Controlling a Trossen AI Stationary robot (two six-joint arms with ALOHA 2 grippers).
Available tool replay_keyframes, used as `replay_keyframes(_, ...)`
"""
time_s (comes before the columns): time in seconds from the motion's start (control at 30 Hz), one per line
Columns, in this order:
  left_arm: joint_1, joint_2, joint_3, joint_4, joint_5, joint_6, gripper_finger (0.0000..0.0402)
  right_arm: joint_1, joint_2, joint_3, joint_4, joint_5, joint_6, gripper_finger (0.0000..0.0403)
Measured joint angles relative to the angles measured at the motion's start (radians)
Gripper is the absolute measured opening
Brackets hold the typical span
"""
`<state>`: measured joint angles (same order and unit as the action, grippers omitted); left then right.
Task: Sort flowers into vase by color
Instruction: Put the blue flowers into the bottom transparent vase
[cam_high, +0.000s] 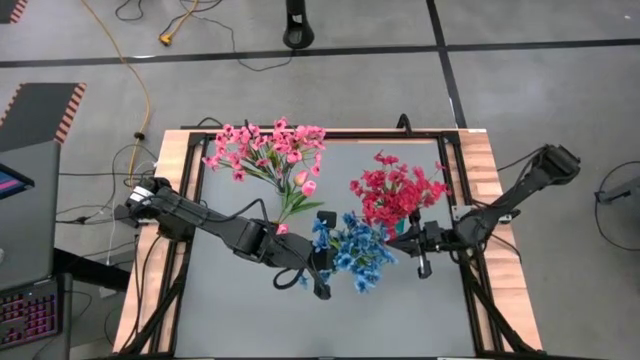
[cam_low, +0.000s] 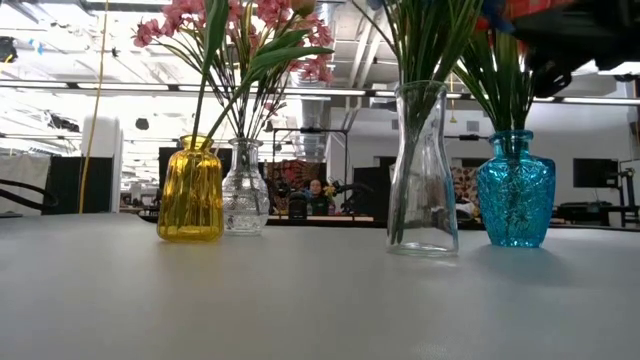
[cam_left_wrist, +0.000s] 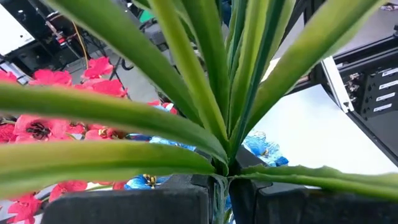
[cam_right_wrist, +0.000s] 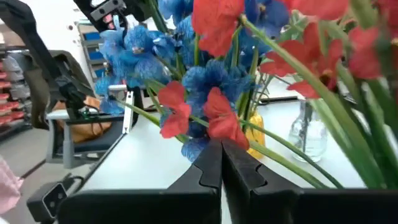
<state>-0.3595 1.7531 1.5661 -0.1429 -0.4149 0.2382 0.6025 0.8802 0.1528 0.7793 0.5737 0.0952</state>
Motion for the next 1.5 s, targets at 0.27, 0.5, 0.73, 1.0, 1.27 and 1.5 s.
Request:
replay_keyframes(0.27, 0.0, 0.0, 0.0, -0.003, 0.0, -0.006, 0.0012, -0.098, 0.076, 0.0, 0.044, -0.08, -0.014, 0.0034)
replay_keyframes(0.5, 0.0, 0.0, 0.0, -0.003, 0.0, -0.006, 0.0012, -0.117, -0.022, 0.001, -0.034, -0.109, -0.097, 0.0034)
replay_keyframes(0.73, 0.0, 0.0, 0.0, -0.003, 0.0, -0.013, 0.0012, -0.129, -0.13, 0.001, -0.231, -0.132, -0.032, 0.0034)
replay_keyframes(1.0, 0.0, 0.0, 0.0, -0.003, -0.001, -0.016, 0.0012, -0.096, -0.143, 0.001, -0.343, -0.166, 0.012, 0.0034)
replay_keyframes(1.27, 0.0, 0.0, -0.001, -0.002, -0.013, -0.024, 0.0012, -0.07, -0.264, 0.0, -0.441, -0.16, -0.033, 0.0034)
replay_keyframes(1.5, 0.0, 0.0, -0.001, -0.002, -0.016, -0.041, 0.0012, -0.125, -0.365, -0.134, -0.302, -0.214, -0.084, 0.0034)
